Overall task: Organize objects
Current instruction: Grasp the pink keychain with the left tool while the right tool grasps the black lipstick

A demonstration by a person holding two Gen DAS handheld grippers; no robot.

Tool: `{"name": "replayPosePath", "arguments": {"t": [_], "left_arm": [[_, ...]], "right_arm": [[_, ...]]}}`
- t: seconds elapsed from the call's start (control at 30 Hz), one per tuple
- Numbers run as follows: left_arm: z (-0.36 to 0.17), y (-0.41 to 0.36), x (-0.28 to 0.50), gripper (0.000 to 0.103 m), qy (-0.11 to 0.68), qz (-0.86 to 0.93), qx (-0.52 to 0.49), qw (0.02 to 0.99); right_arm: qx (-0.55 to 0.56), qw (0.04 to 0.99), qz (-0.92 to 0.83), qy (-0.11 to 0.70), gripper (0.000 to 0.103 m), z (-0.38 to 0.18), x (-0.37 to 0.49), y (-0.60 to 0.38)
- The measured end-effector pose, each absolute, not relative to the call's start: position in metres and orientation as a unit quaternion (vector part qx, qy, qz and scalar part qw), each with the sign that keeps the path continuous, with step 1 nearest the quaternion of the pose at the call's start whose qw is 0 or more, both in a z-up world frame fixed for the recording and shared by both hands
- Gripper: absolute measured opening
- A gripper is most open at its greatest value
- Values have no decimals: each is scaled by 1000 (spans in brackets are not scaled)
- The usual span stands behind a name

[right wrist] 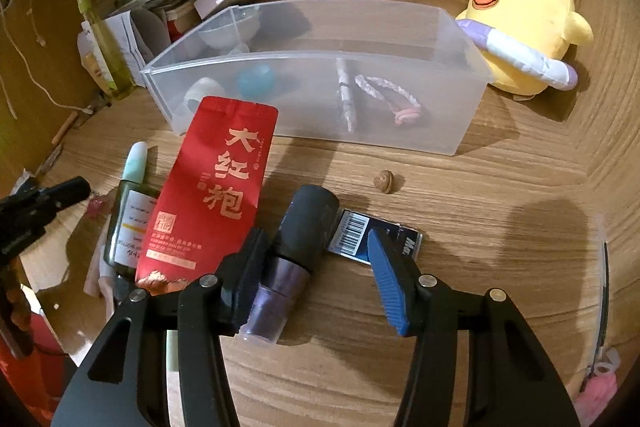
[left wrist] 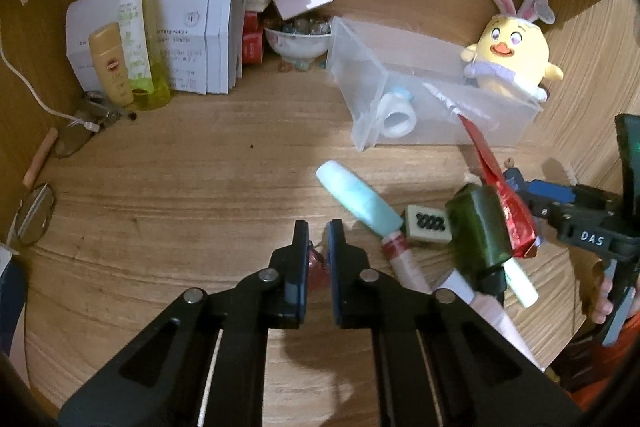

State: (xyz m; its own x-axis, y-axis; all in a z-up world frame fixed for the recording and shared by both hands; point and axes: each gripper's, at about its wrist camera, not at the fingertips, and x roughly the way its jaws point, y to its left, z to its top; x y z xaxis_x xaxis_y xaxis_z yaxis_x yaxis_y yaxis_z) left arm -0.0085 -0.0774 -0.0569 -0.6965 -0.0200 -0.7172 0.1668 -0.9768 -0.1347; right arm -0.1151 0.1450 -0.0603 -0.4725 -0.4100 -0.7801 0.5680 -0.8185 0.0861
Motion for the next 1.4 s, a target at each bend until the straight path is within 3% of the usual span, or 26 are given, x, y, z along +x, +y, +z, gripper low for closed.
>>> {"name": "replayPosePath", "arguments": {"t": [0.1, 0.2, 0.47, 0.57, 0.63, 0.67, 0.87, 0.9, 0.93, 1.07, 1.13, 1.4], "left_arm": [[-52, -76, -9, 8, 95, -919, 380, 46], [-48, -78, -6, 8, 97, -921, 376, 44], [-40, -90, 1, 9, 111, -920, 374, 38], [-46, -87, 1, 16, 106, -914, 389, 36], [-55, -84, 0, 35, 102, -907, 406, 36], [-58, -82, -1, 38, 101, -905, 411, 37], [-75, -72, -3, 40, 80, -899, 427, 49], [-75, -71, -4, 36, 73, -901, 425, 52], [-76, -70, -5, 24, 68, -902, 422, 57], [-74, -73, -7, 17, 72, -907, 410, 68], [-67, -72, -7, 6, 68, -911, 400, 71], [-46, -66, -15, 3, 62, -924, 371, 65]], "right_arm": [[425, 289, -853, 93, 42, -60, -116, 144], [423, 291, -852, 100, 29, -60, -117, 141], [409, 280, -863, 95, 27, -57, -120, 144], [401, 276, -869, 87, 26, -50, -119, 149], [396, 274, -872, 82, 26, -46, -119, 154], [394, 273, -874, 79, 26, -43, -119, 157], [381, 268, -882, 71, 25, -33, -120, 168], [380, 268, -882, 70, 25, -31, -120, 170], [378, 268, -883, 69, 24, -30, -121, 171], [373, 268, -886, 66, 24, -27, -120, 174], [371, 268, -887, 63, 24, -25, -121, 175], [359, 271, -892, 51, 24, -17, -127, 178]]}}
